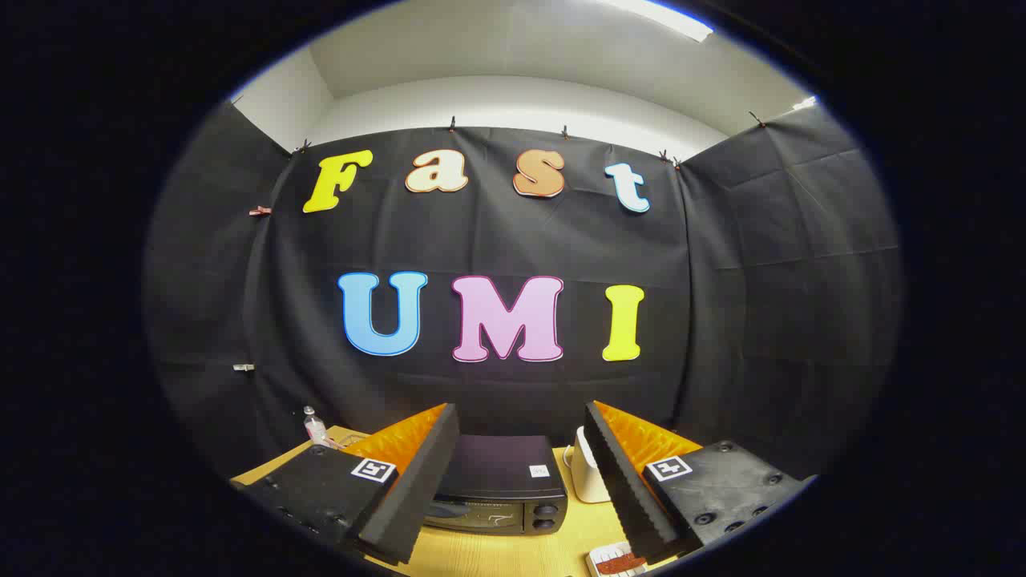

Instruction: Open the toaster oven, put the food inside, and close the toaster oven door.

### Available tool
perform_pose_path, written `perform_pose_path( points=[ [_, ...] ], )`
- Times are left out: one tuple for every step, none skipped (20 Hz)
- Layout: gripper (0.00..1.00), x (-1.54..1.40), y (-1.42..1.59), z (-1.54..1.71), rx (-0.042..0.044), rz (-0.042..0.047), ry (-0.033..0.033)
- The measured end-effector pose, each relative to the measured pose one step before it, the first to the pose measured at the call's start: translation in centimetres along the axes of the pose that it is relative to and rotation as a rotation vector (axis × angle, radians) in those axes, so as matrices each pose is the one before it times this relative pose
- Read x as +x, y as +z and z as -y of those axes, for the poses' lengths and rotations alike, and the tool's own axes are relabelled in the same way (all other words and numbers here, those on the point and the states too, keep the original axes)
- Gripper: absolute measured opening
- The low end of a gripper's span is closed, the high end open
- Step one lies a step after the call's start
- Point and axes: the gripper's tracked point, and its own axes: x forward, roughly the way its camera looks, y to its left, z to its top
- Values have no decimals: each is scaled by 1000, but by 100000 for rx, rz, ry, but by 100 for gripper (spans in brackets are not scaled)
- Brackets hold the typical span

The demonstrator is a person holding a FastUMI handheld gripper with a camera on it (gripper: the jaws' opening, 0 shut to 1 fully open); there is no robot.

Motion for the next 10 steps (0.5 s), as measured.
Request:
perform_pose_path(
  points=[
    [97,-50,13,-46,-122,38,-143],
    [97,-33,113,-6,-524,325,-351],
    [97,-61,37,-108,-560,96,33],
    [97,-78,34,-163,-440,-32,394],
    [97,-26,73,-243,-271,105,296],
    [97,-34,41,-44,-235,211,24],
    [97,-37,76,24,-56,228,-160],
    [97,-63,77,-221,306,267,210],
    [97,-30,37,-266,456,122,587],
    [97,-54,-112,-73,267,-204,280]
  ],
)
